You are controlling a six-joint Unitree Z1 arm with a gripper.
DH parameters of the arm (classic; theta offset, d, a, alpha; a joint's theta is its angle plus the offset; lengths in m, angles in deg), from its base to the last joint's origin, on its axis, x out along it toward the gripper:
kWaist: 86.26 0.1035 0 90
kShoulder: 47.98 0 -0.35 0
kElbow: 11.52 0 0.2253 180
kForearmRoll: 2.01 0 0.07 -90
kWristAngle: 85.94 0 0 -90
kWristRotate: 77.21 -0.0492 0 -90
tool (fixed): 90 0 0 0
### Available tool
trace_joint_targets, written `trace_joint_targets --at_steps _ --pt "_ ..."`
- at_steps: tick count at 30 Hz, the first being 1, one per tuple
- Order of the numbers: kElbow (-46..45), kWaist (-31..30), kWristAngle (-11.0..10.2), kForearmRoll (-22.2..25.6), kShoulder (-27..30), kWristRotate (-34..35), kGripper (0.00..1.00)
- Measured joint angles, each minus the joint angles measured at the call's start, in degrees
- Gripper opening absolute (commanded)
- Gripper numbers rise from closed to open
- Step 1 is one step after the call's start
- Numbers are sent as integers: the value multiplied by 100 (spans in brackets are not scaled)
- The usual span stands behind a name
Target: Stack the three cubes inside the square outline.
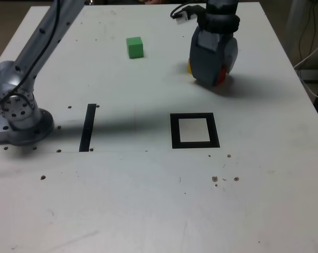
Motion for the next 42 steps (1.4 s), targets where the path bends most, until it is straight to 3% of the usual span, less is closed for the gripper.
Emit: trace_joint_targets --at_steps 16,31,36,42 --pt "21 -25 -307 154 143 -91 33" --pt "59 -17 -294 156 201 -91 33" --pt "-1 -15 -293 21 130 -92 41" --pt "-263 -14 -293 -258 138 -91 58"
